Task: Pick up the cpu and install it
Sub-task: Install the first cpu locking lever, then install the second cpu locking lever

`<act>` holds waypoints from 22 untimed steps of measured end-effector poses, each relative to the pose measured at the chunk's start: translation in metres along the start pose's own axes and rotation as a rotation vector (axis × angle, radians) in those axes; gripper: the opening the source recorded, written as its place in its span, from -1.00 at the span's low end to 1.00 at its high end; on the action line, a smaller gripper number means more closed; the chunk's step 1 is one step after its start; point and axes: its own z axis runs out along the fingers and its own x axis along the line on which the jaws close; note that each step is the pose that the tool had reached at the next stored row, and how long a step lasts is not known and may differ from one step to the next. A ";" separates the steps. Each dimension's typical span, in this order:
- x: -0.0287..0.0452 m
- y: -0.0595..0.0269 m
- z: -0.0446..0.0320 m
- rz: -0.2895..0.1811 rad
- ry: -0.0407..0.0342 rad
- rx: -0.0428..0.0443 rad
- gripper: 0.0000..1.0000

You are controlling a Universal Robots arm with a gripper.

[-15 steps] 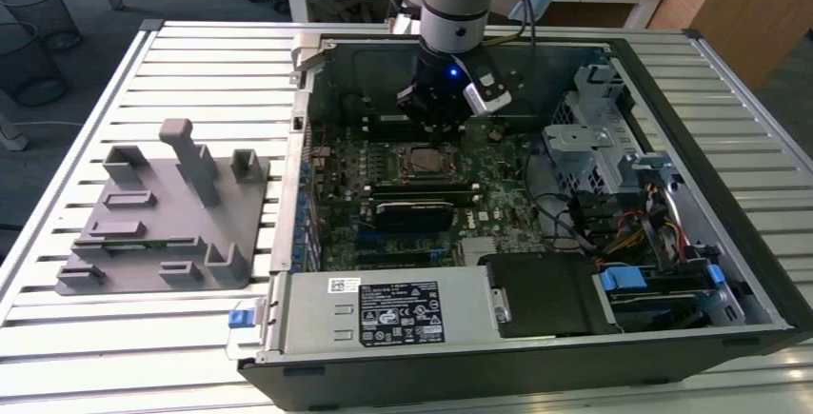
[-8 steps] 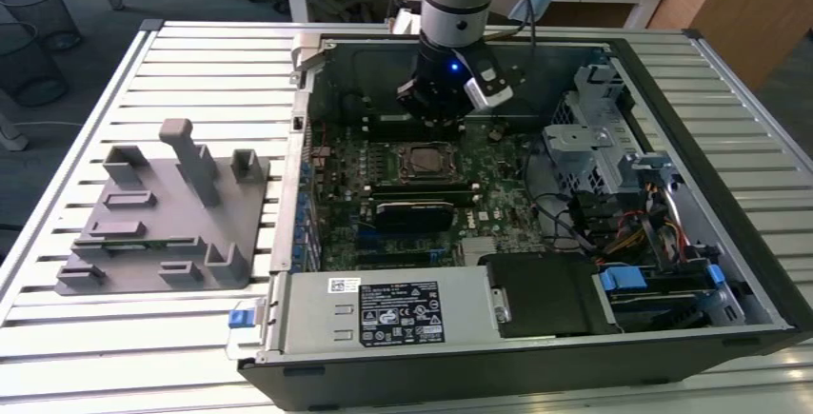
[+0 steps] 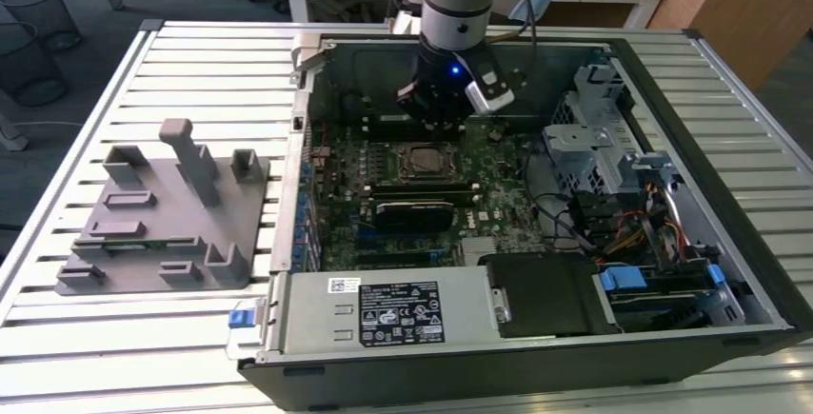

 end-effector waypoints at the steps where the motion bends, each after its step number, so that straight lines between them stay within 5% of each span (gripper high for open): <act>1: 0.0000 -0.0005 -0.0001 0.000 0.0000 0.0001 -0.79; 22: 0.0004 -0.0128 -0.0005 0.000 0.0000 0.0000 -0.79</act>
